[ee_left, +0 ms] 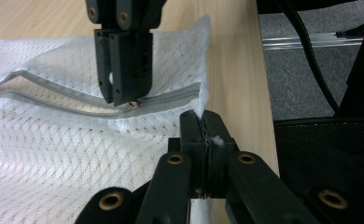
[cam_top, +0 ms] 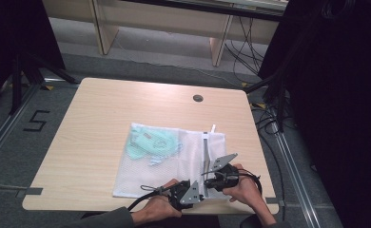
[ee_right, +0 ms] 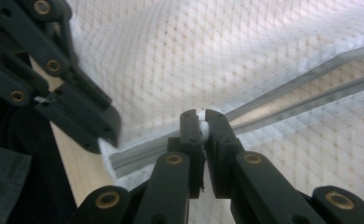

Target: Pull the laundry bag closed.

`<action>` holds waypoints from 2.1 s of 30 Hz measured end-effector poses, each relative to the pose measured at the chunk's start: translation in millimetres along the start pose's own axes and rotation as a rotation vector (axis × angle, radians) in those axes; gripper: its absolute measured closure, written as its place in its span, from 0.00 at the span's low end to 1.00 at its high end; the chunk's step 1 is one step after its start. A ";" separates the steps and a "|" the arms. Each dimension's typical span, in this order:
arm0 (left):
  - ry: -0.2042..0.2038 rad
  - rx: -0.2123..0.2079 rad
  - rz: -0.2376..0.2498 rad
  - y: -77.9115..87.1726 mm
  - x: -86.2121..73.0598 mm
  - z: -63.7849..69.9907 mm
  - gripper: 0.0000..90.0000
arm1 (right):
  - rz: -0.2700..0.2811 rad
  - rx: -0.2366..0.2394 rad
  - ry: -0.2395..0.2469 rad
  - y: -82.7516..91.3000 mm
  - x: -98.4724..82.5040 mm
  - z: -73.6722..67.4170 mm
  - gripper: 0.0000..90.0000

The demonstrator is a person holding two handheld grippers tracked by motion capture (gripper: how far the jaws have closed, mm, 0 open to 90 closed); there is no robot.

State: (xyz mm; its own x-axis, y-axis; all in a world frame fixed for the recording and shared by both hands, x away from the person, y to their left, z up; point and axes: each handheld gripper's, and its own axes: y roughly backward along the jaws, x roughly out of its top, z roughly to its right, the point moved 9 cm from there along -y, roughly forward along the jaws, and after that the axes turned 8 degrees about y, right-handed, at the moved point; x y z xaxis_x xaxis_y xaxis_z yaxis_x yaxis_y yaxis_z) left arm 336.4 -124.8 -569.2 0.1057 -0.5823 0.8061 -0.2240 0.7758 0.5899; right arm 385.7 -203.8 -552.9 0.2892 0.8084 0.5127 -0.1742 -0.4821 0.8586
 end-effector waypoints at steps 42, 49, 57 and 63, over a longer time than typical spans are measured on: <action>0.035 -0.030 0.021 3.6 6.6 5.5 0.98 | -0.024 -0.086 -0.029 -6.9 10.5 53.5 0.96; 0.035 -0.028 0.022 4.4 7.1 5.3 0.98 | -0.018 -0.090 -0.027 -7.6 12.8 60.8 0.96; 0.040 -0.036 0.010 5.9 7.0 6.3 0.98 | -0.016 -0.108 -0.015 -6.3 15.7 70.9 0.96; 0.033 -0.037 0.010 5.0 6.3 8.5 0.98 | -0.011 -0.123 -0.021 -6.2 17.2 77.8 0.96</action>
State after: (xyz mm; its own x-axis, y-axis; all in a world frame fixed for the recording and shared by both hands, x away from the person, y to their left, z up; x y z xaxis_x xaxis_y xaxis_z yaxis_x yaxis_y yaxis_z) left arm 327.7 -126.6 -561.6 0.1357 -0.5663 0.8130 -0.1892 0.7907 0.5823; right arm 464.9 -213.2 -549.3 0.3111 0.8057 0.5040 -0.2847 -0.4270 0.8583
